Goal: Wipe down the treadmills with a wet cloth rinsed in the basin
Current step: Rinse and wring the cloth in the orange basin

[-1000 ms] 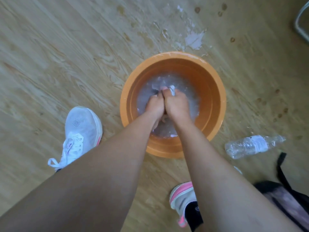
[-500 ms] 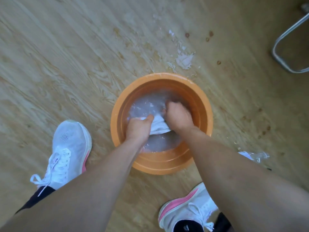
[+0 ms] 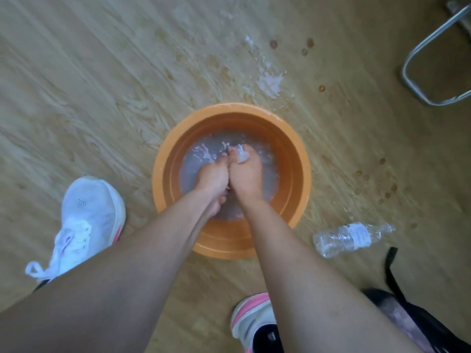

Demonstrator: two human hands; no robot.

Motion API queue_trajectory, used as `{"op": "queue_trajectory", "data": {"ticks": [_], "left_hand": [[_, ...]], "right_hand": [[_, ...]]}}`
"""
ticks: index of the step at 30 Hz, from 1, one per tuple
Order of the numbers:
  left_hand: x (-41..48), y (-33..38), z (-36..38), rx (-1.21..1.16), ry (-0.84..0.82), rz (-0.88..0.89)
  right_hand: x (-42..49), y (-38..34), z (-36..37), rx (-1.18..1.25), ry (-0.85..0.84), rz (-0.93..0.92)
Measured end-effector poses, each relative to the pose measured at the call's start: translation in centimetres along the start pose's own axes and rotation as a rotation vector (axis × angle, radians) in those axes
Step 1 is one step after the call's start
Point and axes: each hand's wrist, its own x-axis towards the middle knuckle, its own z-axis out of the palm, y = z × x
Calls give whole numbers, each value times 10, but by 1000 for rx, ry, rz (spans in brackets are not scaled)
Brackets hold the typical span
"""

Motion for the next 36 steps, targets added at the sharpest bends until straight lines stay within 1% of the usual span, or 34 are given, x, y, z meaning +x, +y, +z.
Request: {"op": "queue_trajectory", "data": {"ticks": [2, 4, 5, 7, 8, 9, 11, 13, 14, 15, 17, 19, 21, 23, 25, 26, 28, 32, 34, 36], "left_hand": [[-10, -8, -5, 30, 108, 74], [-22, -14, -16, 82, 152, 144], [-25, -18, -22, 126, 164, 176], [-24, -26, -31, 199, 211, 201], [-21, -26, -32, 215, 250, 192], [-16, -25, -33, 233, 295, 179], [-8, -19, -27, 284, 374, 183], [1, -14, -16, 296, 417, 185], [2, -11, -10, 300, 405, 171], [4, -10, -5, 293, 349, 173], [10, -10, 4, 177, 206, 198], [8, -7, 11, 9, 38, 91], [5, -6, 12, -97, -64, -9], [-5, -5, 9, -44, -123, -40], [-18, -3, 8, 38, -88, 2], [-24, -4, 6, 42, -63, 13], [-31, -4, -1, 69, -16, 74], [-26, -11, -22, 212, 165, 203], [-11, -17, -27, 273, 241, 205], [4, -15, -25, 314, 283, 164]], "right_hand": [[11, 1, 3, -66, -94, 28], [21, 5, 3, -158, -166, 40], [26, 8, -1, -248, -185, 38], [33, 11, -16, -508, -195, -18], [34, 12, -24, -588, -177, -75], [33, 14, -28, -607, -139, -119], [22, 17, -31, -504, -21, -121], [7, 19, -26, -362, 96, -40], [-2, 18, -21, -271, 115, 9], [-10, 16, -15, -170, 108, 38], [-24, 10, -4, -33, 70, 29], [-27, 6, -1, -10, 66, 8], [-19, 6, -5, -19, 79, 9], [-9, 7, -13, -21, 107, 30], [-1, 8, -17, -1, 123, 85], [0, 8, -18, 10, 119, 102], [6, 7, -19, -27, 74, 91], [20, 15, -34, -385, -57, -16], [20, 20, -35, -454, -31, -47], [9, 21, -28, -434, 50, -31]]}}
